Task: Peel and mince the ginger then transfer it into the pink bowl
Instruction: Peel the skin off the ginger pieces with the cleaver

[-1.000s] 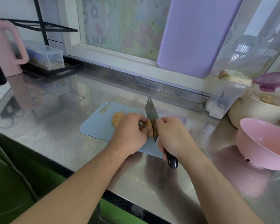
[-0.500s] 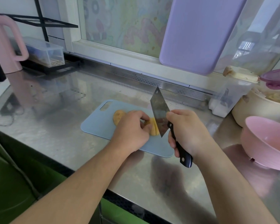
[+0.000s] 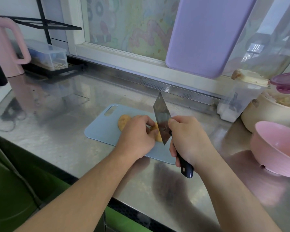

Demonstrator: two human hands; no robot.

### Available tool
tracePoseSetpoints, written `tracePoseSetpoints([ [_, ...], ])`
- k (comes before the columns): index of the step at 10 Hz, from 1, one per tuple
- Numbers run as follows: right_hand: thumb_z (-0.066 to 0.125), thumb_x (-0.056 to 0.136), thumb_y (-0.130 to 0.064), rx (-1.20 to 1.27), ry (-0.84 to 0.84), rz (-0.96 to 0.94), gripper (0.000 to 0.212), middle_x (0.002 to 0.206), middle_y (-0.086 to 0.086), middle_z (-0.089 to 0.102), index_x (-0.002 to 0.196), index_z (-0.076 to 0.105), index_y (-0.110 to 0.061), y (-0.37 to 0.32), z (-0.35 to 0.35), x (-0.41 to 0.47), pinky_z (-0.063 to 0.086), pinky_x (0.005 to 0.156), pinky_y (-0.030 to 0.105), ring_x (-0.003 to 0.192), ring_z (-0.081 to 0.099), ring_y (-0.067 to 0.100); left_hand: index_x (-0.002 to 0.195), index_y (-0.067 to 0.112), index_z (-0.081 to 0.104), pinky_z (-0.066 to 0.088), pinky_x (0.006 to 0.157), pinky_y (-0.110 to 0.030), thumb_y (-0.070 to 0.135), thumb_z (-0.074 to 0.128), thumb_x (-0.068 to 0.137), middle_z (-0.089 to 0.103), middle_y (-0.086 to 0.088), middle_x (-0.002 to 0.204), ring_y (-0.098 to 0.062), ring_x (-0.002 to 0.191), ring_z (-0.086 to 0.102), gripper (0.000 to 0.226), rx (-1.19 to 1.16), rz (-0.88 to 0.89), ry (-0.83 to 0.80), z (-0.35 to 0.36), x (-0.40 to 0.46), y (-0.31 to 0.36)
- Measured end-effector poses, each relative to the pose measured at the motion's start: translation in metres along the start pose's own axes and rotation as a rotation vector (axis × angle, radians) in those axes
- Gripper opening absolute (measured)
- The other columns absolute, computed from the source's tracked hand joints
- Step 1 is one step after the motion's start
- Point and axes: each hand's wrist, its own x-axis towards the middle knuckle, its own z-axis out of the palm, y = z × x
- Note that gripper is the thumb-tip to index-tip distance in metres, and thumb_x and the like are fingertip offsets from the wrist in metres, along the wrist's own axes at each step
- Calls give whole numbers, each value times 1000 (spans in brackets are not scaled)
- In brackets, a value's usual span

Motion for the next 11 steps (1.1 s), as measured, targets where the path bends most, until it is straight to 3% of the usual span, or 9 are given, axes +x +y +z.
tracePoseSetpoints([
  [1,37,103,-16,-89,40,-50,28,47,10,54,78,50,-13,-1,3,0,40,39,23,32,51,27,103,28,71,41,70,-16,28,73,94,65,11,90,1,86,57,9,4,2,13,1,0,0],
  [2,40,103,-25,-219,76,-134,34,58,4,54,70,46,-24,1,8,1,50,52,28,48,54,27,101,28,72,38,66,-6,27,72,94,66,12,87,10,84,51,7,10,4,28,1,1,0],
  [3,40,104,-25,-257,54,-135,34,58,6,54,70,45,-22,0,6,-2,50,52,29,48,54,27,102,27,73,39,66,-11,26,72,94,67,12,86,5,83,56,8,2,-2,27,0,0,1],
  [4,39,100,-12,-154,17,-33,29,54,17,53,71,44,-14,1,-2,-7,39,41,23,34,50,28,103,26,73,46,76,-23,27,74,93,67,12,88,-4,84,62,10,2,-8,17,0,0,1],
  [5,38,99,-9,-129,25,-8,30,57,20,49,68,41,-12,3,-1,-12,35,40,25,31,47,27,102,26,74,53,83,-30,27,74,93,67,11,92,-8,86,63,9,4,-3,17,0,0,1],
  [6,42,103,-21,-210,59,-75,36,55,10,54,68,45,-18,3,6,-11,46,43,26,40,53,26,100,25,75,51,81,-29,25,73,93,67,10,91,-8,86,62,7,6,12,27,-1,-1,2],
  [8,44,102,-21,-190,22,-4,32,56,8,58,70,47,-20,-4,12,3,45,38,21,38,55,22,101,24,76,51,76,-24,23,72,93,67,12,85,-5,83,63,9,-11,4,12,-3,-3,4],
  [10,43,102,-20,-208,1,21,32,59,8,60,71,48,-20,-8,16,13,46,41,21,40,58,22,101,25,76,40,60,-6,23,69,93,66,13,84,4,80,57,11,5,10,0,-5,-3,4],
  [11,42,103,-21,-200,-19,26,32,58,8,59,71,48,-20,-5,15,11,47,43,23,39,56,22,103,27,75,40,63,-5,25,71,95,66,13,89,11,82,52,9,13,17,13,-4,-2,3],
])
